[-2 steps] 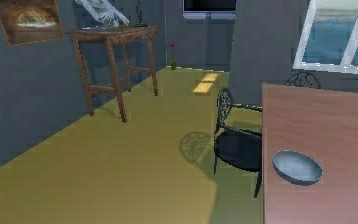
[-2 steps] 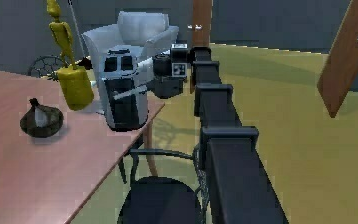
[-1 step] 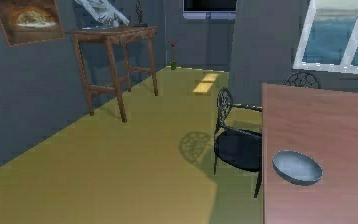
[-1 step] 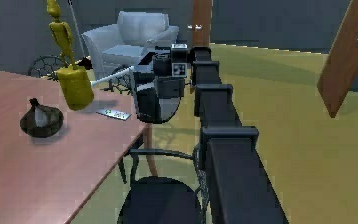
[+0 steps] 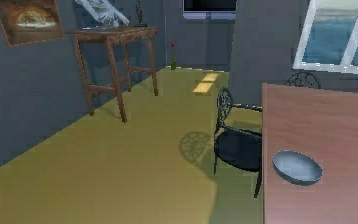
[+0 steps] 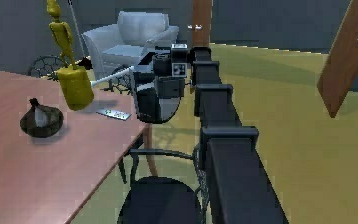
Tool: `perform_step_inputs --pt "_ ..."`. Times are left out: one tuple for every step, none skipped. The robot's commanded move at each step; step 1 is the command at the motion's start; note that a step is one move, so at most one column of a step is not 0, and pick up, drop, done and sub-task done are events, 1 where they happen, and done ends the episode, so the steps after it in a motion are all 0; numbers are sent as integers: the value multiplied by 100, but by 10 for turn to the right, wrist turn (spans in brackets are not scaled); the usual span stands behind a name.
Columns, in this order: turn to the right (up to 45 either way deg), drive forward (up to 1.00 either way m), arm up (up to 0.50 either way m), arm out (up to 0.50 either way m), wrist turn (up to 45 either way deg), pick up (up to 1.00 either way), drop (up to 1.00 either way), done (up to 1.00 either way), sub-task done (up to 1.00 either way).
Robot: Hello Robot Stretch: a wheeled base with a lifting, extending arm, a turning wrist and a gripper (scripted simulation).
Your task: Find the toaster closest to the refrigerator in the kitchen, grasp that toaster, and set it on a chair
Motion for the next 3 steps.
perform_step_inputs --pt "0 0 -50 0 0 0 0 0 0" --pt "0 0 0 0 0 0 100 0 0" --pt "0 0 0 -10 0 0 0 0 0"
